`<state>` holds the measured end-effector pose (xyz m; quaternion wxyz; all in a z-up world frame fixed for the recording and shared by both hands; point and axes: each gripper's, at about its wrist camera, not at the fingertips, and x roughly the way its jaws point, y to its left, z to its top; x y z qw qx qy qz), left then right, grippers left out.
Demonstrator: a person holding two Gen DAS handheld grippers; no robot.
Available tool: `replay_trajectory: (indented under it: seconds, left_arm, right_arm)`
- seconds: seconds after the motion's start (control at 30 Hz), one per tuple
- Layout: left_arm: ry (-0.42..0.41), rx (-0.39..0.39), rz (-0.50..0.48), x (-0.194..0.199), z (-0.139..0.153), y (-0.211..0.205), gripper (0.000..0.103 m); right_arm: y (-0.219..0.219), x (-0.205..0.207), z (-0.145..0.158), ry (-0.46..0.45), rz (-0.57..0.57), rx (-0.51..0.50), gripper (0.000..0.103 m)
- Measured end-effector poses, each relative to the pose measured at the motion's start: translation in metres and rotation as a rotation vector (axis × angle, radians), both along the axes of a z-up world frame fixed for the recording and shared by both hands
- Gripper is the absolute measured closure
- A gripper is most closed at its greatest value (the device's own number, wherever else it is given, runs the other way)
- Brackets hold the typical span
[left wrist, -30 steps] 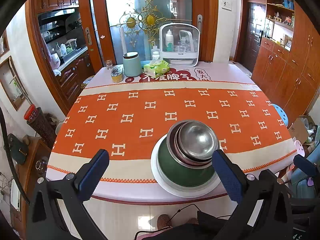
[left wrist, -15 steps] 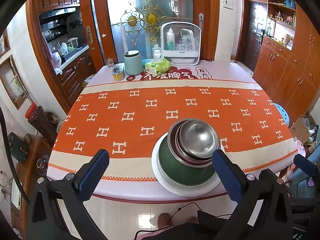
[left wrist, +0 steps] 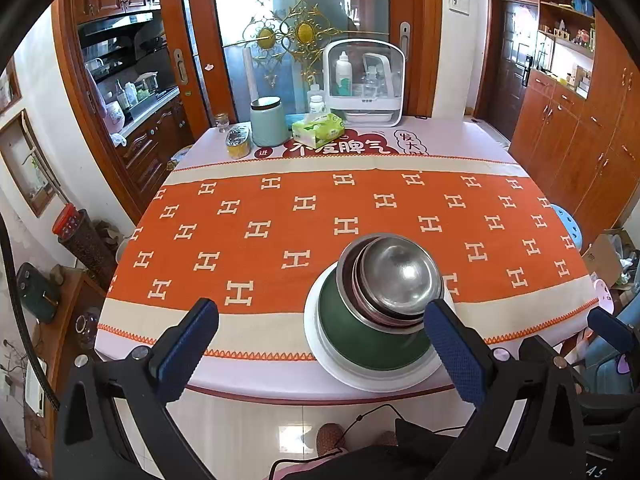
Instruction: Organize plates and bowls
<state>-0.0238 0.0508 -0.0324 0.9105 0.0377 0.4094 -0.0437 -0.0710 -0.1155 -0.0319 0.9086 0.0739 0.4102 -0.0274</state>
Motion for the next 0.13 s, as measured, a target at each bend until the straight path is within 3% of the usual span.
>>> replay_trajectory:
  seconds: [0.13]
  left_arm:
    - [-0.001, 0.000, -0.002, 0.0007, 0.0003, -0.0002, 0.001]
  right_arm:
    - [-0.0001, 0.0002, 0.0000, -0.001, -0.002, 0.000, 0.000]
